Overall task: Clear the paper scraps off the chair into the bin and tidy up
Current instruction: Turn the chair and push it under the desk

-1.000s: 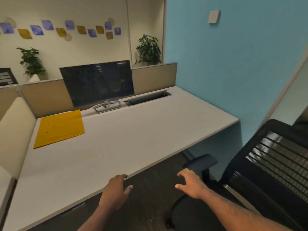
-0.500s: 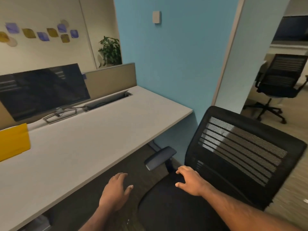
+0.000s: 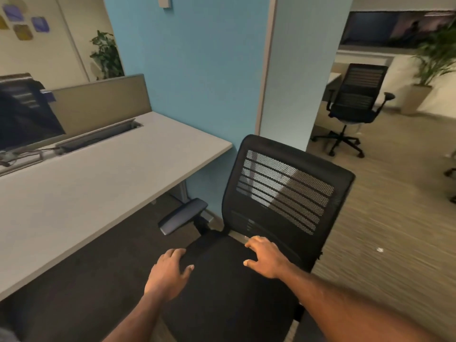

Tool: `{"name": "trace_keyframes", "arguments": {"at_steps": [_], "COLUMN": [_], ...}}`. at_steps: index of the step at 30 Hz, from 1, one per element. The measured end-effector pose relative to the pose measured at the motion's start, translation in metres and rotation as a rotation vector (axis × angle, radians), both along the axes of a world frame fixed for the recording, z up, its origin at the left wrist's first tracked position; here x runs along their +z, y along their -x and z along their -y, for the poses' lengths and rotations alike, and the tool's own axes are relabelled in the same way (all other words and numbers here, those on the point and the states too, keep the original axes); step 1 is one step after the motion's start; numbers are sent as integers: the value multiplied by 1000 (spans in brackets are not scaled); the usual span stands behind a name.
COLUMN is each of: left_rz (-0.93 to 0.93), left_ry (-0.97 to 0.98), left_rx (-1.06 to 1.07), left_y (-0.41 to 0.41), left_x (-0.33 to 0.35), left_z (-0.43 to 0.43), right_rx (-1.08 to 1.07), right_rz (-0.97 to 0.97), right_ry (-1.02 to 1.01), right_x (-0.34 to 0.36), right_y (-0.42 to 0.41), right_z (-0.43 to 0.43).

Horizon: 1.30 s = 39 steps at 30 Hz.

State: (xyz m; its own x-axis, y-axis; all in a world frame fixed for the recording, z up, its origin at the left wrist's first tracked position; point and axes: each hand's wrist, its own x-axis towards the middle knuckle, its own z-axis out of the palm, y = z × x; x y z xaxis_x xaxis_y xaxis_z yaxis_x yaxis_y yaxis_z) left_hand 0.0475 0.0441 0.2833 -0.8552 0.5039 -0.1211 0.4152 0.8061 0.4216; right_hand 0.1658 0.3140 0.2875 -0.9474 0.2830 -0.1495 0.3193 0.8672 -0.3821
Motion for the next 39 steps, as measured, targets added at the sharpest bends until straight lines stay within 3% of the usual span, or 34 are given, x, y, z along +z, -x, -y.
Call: {"name": "trace_keyframes", "arguments": {"at_steps": [10, 22, 31, 39], "left_rz": [70, -73, -133, -146], "left_ry": [-11, -91, -143, -63], "left_rx": [-180, -370, -324, -247], "left_y": [-56, -56, -58, -71], "left_x": [-3, 38, 55, 18], "left_z": [-53, -139, -217, -292], "right_rx": [-157, -304, -348, -361], "right_rz": [-48, -185, -276, -201], "right_ry": [-30, -199, -279, -268], "right_x": [8, 80, 126, 129], "right_y": [-68, -86, -53, -15], "right_z": [-18, -88, -188, -280]}}
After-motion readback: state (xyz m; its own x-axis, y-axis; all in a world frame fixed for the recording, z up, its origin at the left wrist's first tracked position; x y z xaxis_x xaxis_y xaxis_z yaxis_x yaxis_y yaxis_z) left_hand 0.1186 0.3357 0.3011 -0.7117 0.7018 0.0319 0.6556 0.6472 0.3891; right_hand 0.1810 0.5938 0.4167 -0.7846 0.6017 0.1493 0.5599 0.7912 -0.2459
